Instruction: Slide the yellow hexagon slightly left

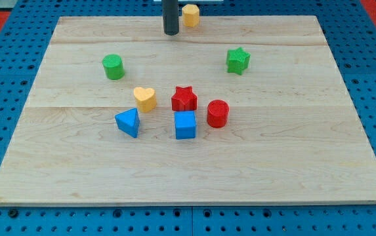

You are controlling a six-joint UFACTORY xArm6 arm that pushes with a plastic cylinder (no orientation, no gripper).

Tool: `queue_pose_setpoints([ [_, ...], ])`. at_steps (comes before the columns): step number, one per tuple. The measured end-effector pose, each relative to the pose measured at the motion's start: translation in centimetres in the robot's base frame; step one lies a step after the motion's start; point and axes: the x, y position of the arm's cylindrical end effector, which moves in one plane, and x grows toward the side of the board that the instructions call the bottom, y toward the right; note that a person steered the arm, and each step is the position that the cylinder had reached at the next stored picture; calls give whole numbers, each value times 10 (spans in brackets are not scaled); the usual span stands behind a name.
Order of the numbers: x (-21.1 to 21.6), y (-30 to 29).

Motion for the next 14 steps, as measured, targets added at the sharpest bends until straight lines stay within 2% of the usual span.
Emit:
queue_pose_setpoints([
  [4,-4,-16],
  [6,-13,-1],
  [7,4,25],
  [8,7,95],
  [9,-34,133],
  [12,-44,129],
  [14,-42,87],
])
